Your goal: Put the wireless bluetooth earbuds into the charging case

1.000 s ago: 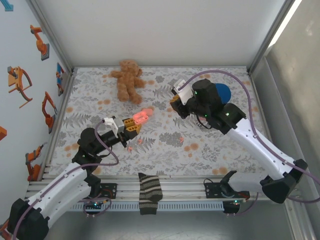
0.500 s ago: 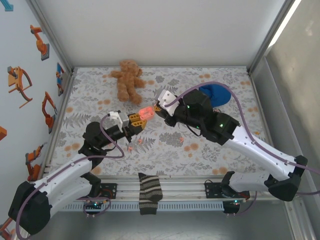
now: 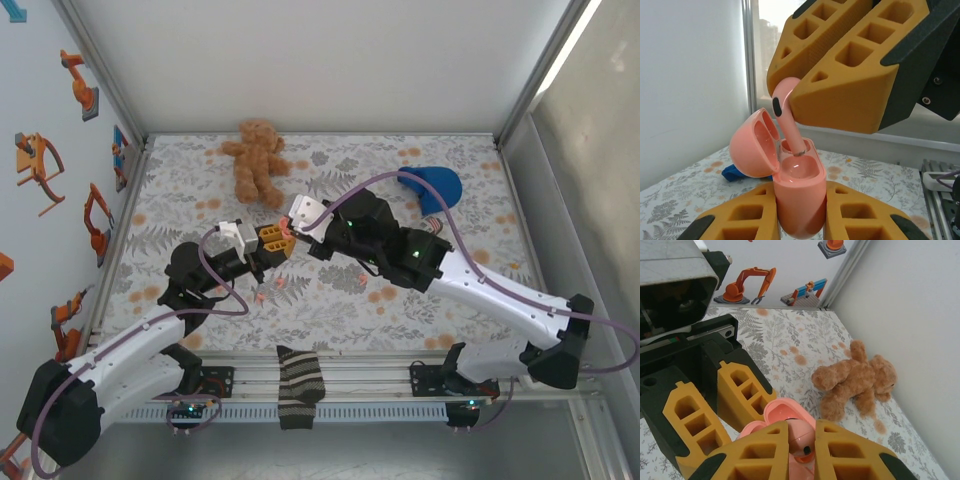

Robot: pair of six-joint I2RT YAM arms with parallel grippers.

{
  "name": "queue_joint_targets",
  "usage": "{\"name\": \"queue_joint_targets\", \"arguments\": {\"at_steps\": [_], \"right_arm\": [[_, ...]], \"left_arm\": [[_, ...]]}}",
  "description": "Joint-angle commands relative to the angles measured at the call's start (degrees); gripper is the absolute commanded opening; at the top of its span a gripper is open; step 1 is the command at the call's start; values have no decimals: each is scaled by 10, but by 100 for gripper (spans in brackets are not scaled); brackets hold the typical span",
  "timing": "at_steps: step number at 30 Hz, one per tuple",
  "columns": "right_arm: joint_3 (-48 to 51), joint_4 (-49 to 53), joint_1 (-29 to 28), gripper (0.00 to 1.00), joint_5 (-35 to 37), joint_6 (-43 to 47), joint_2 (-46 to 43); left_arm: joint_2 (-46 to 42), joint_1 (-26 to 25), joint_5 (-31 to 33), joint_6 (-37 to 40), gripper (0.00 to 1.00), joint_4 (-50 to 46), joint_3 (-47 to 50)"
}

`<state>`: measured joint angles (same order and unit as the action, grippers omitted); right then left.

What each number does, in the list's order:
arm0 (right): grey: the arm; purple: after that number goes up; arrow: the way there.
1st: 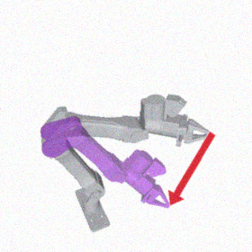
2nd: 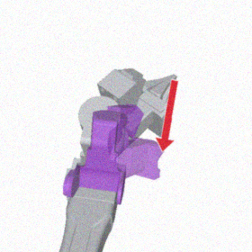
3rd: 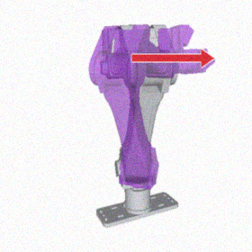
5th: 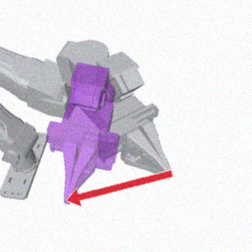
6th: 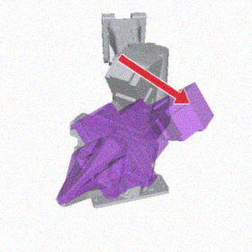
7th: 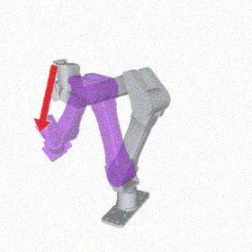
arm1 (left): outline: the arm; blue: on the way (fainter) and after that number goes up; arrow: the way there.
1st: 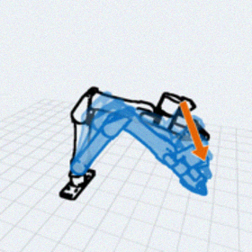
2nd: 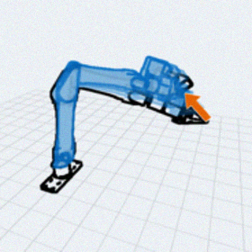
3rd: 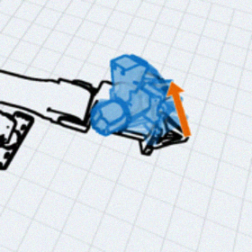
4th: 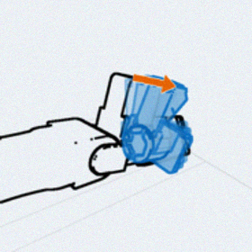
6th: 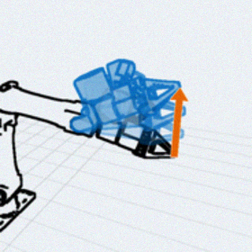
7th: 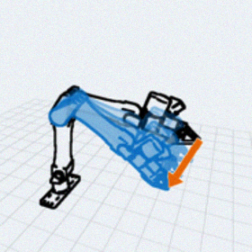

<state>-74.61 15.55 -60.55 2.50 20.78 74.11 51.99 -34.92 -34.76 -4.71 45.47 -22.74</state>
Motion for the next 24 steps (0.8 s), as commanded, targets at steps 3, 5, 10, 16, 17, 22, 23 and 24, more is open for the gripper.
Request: {"name": "queue_joint_targets", "arguments": {"at_steps": [3, 5, 10, 16, 17, 22, 23, 24], "right_arm": [[1, -16, -7, 14, 15, 10, 1], [2, -15, -7, 14, 16, 9, 0], [3, -8, -8, 14, 12, 8, 4], [5, 0, -11, 14, 17, 7, 7], [5, 0, -11, 14, 16, 6, 7], [6, 6, -11, 15, 15, 2, 10], [6, 7, -11, 15, 15, 1, 12], [5, 9, -11, 15, 14, 1, 13]], "left_arm": [[-4, -3, -14, -7, 0, 24, -16], [-4, -4, -14, -6, 0, 25, -17], [-4, -4, -14, -6, 0, 24, -16], [-7, -4, -14, -6, 0, 24, -16], [-7, -4, -13, -6, 0, 24, -16], [-7, -4, -14, -6, 0, 23, -15], [-8, -4, -14, -6, 0, 23, -15], [-9, -3, -14, -6, 0, 22, -15]]}}
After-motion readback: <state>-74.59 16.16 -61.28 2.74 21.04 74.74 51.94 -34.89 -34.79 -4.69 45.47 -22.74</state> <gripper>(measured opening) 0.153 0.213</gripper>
